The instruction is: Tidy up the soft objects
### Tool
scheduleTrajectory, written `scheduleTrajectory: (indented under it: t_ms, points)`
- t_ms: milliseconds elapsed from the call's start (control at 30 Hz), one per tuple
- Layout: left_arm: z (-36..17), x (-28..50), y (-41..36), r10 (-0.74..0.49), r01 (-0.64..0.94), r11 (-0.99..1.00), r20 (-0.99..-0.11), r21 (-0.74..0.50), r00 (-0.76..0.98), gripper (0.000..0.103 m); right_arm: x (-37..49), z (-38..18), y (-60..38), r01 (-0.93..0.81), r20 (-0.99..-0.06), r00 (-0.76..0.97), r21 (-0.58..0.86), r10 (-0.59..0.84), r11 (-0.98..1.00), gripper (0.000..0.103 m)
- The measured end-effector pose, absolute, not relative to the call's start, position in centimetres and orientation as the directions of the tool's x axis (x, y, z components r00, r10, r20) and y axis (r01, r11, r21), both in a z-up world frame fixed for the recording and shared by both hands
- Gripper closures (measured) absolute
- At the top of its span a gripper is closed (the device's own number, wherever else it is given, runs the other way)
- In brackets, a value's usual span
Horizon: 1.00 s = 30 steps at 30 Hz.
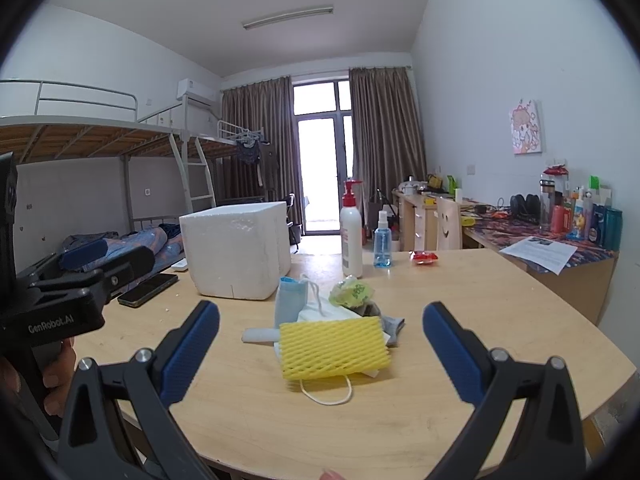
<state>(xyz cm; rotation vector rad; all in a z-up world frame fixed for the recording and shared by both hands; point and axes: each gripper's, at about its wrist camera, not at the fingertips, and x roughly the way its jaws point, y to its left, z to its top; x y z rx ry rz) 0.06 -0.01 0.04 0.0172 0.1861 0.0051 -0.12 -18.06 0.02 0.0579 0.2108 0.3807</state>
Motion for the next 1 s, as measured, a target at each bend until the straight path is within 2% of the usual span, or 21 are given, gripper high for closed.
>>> scheduleTrajectory:
  t_ms: [700, 1000]
  points:
    - [-0.3, 0.7, 0.1, 0.017, -0.016, 1.0, -0.201, 0.007, 0.979, 0.001, 0.0, -0.1, -18.8, -0.356, -0.196, 0.908, 0.103, 0.37, 0.929, 0.0]
    - [-0.7, 3.2, 0.5, 0.003, -0.002, 1.0, -0.244, 0.005, 0.97, 0.001, 2.1, -0.6, -18.9, -0.339, -0.25, 0.901, 0.108, 0.355, 0.935, 0.0]
